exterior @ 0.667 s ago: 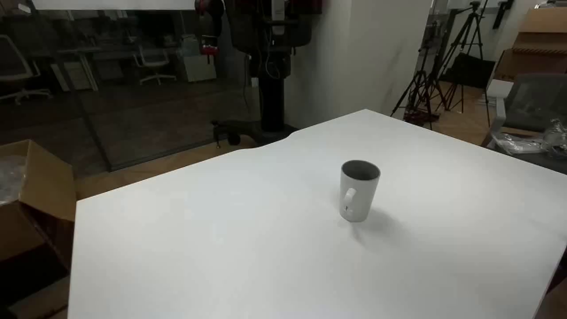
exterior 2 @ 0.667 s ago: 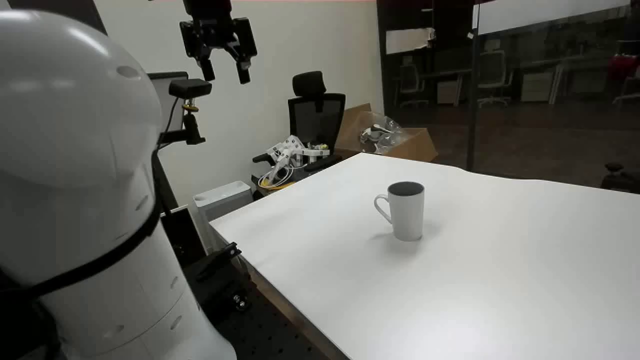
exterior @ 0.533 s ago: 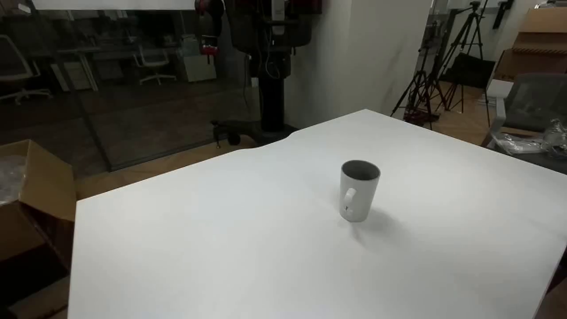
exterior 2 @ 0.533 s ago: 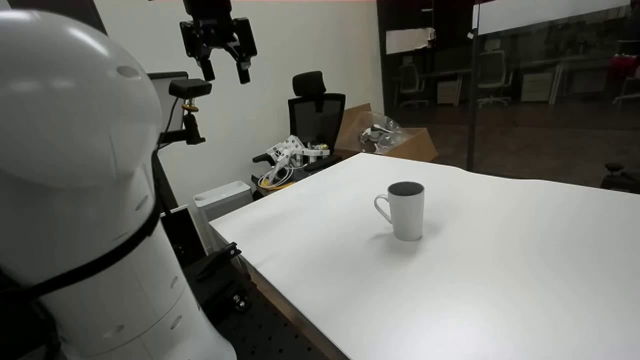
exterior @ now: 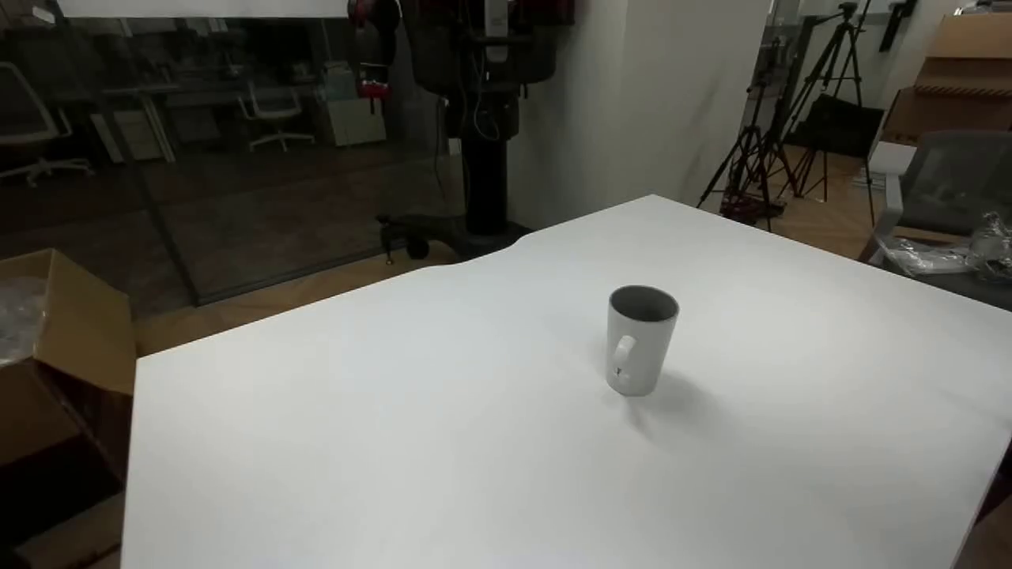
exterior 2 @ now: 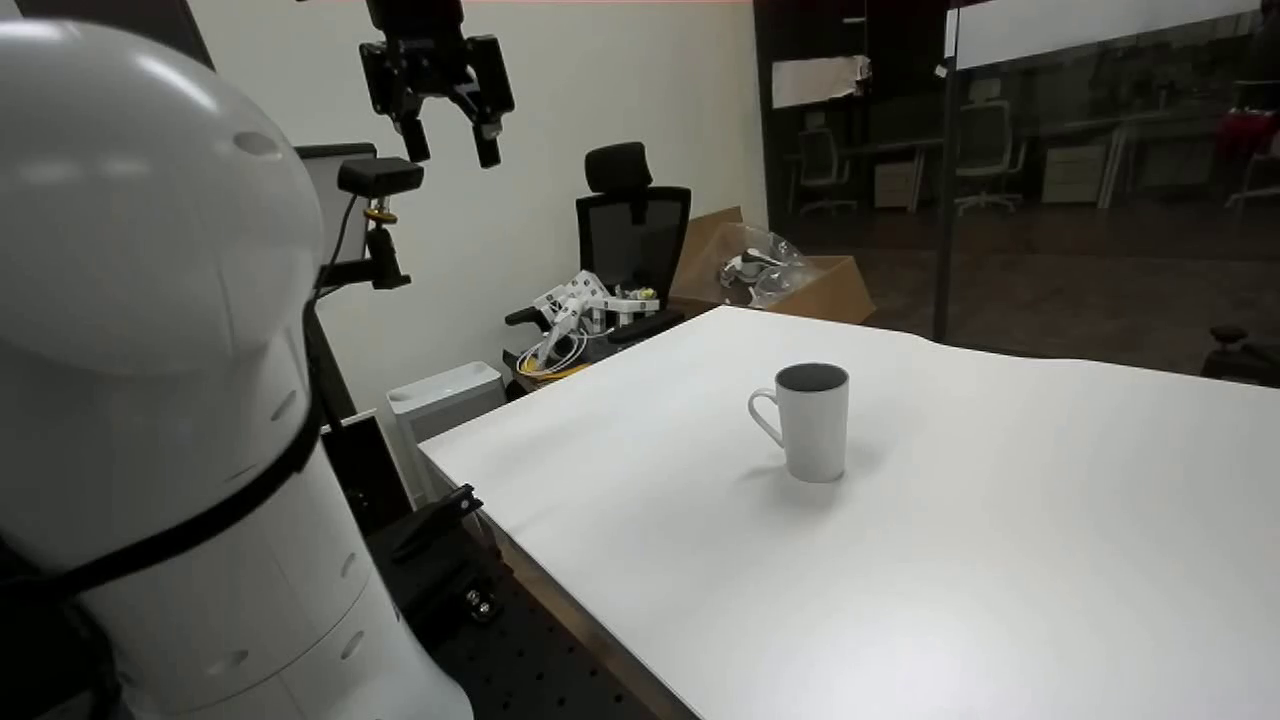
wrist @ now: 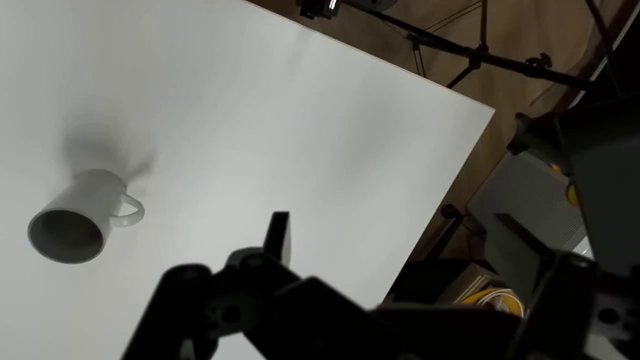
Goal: Move the cup slightly to the right
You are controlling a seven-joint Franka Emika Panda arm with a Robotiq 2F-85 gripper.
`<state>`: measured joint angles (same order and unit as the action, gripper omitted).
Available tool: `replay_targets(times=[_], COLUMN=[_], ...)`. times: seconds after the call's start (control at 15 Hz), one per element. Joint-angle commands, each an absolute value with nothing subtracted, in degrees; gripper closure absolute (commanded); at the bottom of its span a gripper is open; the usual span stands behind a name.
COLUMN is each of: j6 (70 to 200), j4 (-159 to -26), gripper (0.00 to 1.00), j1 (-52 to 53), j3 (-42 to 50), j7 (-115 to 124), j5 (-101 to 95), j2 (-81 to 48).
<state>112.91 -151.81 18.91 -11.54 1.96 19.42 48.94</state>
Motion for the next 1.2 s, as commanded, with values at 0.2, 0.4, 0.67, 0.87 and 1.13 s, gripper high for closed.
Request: replay_targets(times=[0.2, 0.4, 0.67, 0.87, 1.13], j6=[112.7, 112.7, 114.2, 114.9, 116.5], j4=[-151.7, -151.7, -151.6, -151.9, -152.4], gripper=[0.0, 0.0, 0.0, 0.0, 0.0], j1=[18.6, 18.6, 15.7, 10.0, 1.5], j3=[-11.8, -11.8, -12.3, -10.8, -7.5], j7=[1.8, 1.8, 3.5, 6.3, 7.9], j5=[19.6, 19.6, 17.4, 13.9, 8.6], j2=[49.0, 49.0, 47.7, 46.2, 41.6])
